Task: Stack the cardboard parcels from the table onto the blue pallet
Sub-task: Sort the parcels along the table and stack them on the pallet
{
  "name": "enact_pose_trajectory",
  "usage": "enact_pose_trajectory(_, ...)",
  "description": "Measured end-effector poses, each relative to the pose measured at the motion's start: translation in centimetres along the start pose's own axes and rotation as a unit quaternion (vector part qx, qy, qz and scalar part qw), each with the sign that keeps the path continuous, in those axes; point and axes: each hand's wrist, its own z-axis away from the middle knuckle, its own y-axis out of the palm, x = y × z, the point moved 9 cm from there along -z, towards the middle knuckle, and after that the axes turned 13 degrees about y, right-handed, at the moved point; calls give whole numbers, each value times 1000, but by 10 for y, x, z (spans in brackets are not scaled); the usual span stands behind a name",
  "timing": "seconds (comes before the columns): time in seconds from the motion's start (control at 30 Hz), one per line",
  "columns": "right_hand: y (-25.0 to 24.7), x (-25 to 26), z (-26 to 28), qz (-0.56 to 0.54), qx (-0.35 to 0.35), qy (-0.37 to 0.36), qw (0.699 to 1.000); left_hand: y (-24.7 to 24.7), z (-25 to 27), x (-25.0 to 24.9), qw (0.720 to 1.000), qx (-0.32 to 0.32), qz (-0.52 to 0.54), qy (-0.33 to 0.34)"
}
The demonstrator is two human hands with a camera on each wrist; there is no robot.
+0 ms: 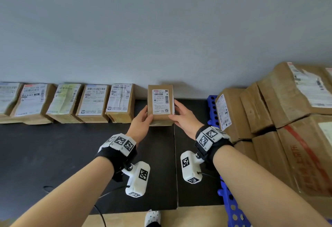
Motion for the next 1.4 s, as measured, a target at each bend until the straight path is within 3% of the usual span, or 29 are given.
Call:
enact_pose_trajectory(0.17,-13,11,59,-5,-4,-47,999,10,41,-43,999,2,-20,49)
enact_pose_trajectory(0.5,-46,21,201,-2,-19,-147,989,47,176,-137,990,-40,-32,134)
enact_pose_trajectory(0.8,-101,16,338,4,-64,-232,970,116,290,-200,979,-20,-13,201)
enact_pose_trajectory(1.07,-175,1,419,-25,-90,-254,963,194,323,-234,973,25,-44,227)
enact_pose_trajectory(1.4,-277,-15,441,-65,-142,-238,959,292,305,-268,965,108,-61,229)
